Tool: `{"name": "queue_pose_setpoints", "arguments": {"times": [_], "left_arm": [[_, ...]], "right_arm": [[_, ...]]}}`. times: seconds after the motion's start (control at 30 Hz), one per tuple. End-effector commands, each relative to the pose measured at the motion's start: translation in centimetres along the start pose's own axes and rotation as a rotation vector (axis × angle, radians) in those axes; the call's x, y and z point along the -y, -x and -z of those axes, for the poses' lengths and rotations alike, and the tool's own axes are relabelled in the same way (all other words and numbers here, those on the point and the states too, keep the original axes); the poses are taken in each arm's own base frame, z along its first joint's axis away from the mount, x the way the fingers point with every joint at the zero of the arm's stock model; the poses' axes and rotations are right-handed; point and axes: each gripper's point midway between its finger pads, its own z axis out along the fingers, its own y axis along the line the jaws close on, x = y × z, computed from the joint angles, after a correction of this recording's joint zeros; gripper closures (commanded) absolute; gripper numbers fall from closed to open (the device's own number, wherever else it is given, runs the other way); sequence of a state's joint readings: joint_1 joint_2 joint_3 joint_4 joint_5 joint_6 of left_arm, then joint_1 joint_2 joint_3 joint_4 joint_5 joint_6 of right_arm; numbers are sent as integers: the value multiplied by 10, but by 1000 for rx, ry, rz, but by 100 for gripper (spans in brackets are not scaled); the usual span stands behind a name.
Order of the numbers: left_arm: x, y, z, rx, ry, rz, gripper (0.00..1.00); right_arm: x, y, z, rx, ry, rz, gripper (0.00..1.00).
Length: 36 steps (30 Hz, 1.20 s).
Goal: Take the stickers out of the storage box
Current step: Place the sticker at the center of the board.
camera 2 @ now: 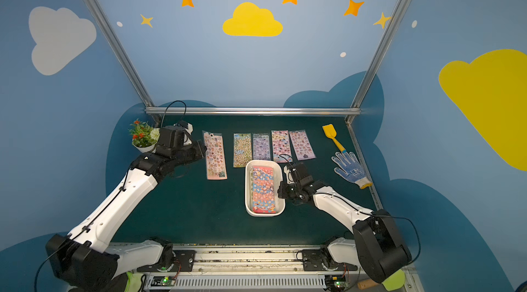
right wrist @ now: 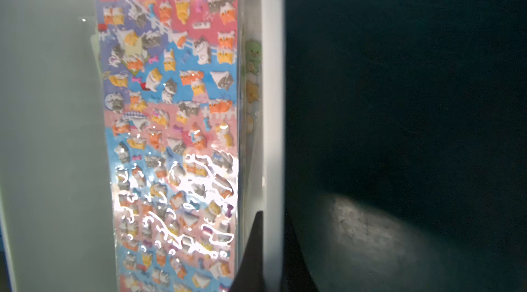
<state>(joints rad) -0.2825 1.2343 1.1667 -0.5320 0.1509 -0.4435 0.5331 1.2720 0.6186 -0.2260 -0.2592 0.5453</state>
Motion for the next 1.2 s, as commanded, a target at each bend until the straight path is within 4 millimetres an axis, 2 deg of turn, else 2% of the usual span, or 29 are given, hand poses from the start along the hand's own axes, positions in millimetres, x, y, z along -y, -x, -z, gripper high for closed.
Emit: {"name": "queue_pose_setpoints", "arguments": {"times": [0.0,0.3,0.63,0.87,1.17], "left_arm": [[4,8,-1,-32,-60,-28,96],[-5,24,-42,-92,-82,-50,96],[-20,39,-101,-196,-189,4,96],[-37,55,-143,-247,-189,24,96],[-64,65,-181,-264,-157,39,96]], "right_arm": [[-18,5,7,29,78,20,100],[-25,1,11,36,114,27,100],[-25,2,14,50,108,36,100],[-25,1,12,49,115,43,100],[-27,2,11,66,125,62,100]]}}
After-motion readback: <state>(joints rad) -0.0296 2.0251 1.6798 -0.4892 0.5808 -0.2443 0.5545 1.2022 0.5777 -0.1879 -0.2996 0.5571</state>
